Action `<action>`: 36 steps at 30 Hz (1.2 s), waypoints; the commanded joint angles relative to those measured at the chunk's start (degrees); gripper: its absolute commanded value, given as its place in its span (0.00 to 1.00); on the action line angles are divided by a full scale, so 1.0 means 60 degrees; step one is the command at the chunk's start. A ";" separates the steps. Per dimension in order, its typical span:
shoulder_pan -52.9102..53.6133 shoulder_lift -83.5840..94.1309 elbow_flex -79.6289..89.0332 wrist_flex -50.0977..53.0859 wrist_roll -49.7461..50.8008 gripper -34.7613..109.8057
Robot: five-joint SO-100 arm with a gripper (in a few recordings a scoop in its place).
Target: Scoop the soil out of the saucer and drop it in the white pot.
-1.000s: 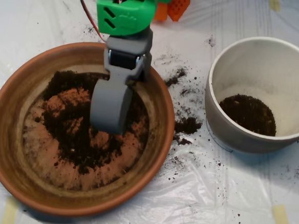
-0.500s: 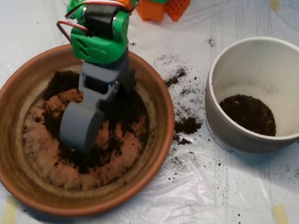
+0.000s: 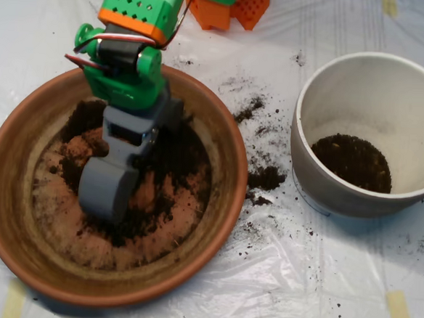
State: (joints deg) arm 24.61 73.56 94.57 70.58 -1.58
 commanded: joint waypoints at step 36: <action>0.0381 -0.1099 -0.2168 0.0601 -0.1128 0.52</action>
State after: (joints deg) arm 26.37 61.44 77.96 74.97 -6.86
